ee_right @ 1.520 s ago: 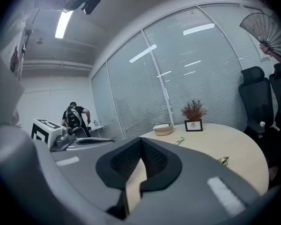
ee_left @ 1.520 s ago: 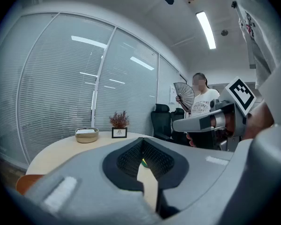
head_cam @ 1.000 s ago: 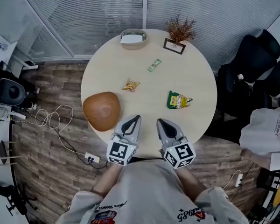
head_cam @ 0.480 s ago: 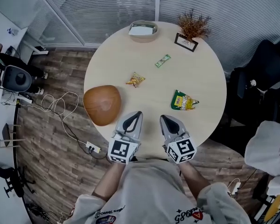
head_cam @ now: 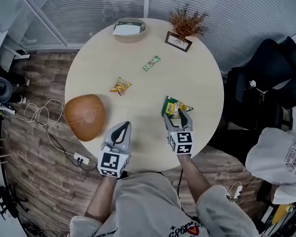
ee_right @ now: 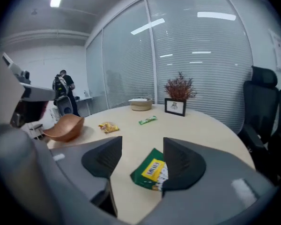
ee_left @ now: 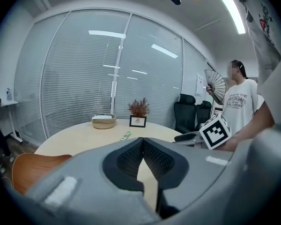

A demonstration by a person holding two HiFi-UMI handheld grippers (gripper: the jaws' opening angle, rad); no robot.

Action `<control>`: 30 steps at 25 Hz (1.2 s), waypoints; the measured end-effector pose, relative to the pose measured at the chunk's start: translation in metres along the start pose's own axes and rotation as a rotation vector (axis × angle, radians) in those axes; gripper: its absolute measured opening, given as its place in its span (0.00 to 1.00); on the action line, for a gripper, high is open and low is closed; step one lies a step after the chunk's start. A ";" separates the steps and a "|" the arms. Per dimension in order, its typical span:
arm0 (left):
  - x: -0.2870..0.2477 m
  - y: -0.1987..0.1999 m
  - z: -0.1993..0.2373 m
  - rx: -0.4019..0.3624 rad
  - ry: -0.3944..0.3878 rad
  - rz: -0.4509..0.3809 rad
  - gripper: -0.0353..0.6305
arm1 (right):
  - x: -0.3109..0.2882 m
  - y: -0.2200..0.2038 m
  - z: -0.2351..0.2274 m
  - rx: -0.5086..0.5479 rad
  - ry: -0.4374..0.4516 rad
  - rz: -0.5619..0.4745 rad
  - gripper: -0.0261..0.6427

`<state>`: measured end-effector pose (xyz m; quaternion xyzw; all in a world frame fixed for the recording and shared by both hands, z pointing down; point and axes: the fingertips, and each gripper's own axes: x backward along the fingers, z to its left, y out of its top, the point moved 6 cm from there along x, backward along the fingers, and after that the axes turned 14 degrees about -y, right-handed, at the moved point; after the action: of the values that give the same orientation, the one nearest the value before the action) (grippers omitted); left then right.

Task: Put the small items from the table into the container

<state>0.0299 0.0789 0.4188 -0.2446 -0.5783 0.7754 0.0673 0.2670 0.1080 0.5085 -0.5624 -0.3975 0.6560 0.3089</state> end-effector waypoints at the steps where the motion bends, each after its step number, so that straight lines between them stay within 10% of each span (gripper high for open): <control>1: 0.000 -0.002 0.001 0.006 0.000 0.004 0.05 | -0.006 -0.003 -0.012 0.007 -0.053 0.006 0.44; 8: 0.003 -0.012 0.003 0.033 0.007 0.036 0.05 | -0.035 -0.047 -0.069 -0.065 -0.247 0.148 0.53; 16: 0.007 -0.023 0.008 0.060 0.025 0.050 0.05 | -0.040 -0.087 -0.067 -0.110 -0.243 0.305 0.32; 30: 0.028 -0.035 0.014 0.086 0.060 0.048 0.05 | -0.030 -0.084 -0.051 -0.151 -0.215 0.289 0.20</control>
<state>-0.0068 0.0891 0.4454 -0.2785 -0.5361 0.7932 0.0764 0.3186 0.1327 0.5935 -0.5619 -0.3915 0.7181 0.1240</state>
